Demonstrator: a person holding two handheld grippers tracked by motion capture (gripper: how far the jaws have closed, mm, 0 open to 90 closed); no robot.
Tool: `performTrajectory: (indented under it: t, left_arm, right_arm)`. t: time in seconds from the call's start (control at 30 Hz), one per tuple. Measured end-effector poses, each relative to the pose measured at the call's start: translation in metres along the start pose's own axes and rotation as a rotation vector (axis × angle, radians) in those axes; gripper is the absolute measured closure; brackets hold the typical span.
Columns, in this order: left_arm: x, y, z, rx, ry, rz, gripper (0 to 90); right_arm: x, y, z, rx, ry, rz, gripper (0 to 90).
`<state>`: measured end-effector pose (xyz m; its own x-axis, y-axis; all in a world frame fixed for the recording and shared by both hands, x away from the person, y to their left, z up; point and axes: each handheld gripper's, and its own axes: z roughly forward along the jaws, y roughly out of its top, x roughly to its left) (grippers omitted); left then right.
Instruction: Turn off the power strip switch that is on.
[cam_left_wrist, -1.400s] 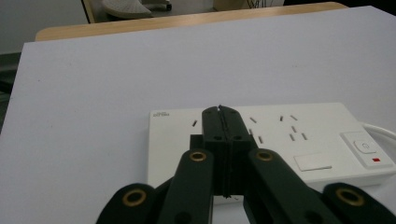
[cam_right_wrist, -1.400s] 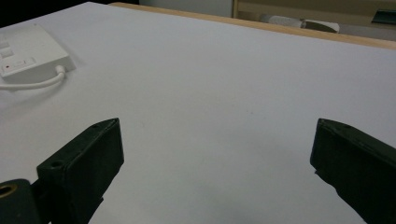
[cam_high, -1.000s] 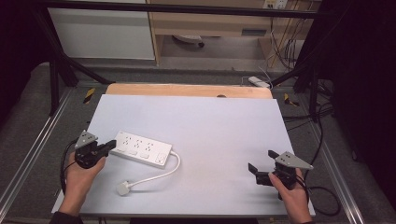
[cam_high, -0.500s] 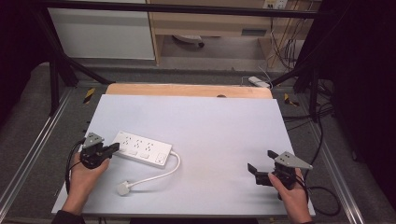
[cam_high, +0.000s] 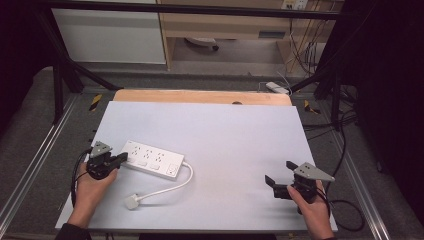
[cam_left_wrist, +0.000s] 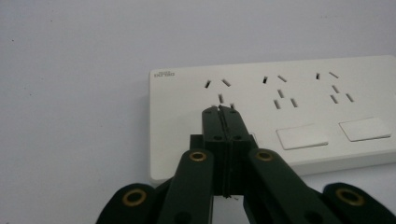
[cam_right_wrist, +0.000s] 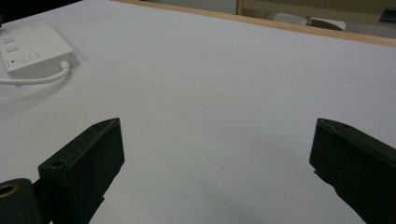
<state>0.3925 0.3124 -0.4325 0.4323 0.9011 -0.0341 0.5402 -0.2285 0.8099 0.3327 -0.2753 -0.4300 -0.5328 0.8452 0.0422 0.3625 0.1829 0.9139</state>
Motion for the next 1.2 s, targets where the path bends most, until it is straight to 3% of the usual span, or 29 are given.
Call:
performTrajectory:
  t: [0.4, 1.2]
  left_arm:
    - [0.0004, -0.0002, 0.0026, 0.000, 0.006, 0.013, 90.0]
    - [0.0022, -0.0036, 0.0034, -0.004, 0.003, -0.002, 90.0]
  right_arm:
    - [0.0002, 0.0001, 0.0001, 0.000, 0.002, 0.000, 3.6]
    - [0.0008, 0.0002, -0.0004, 0.001, 0.005, -0.002, 3.6]
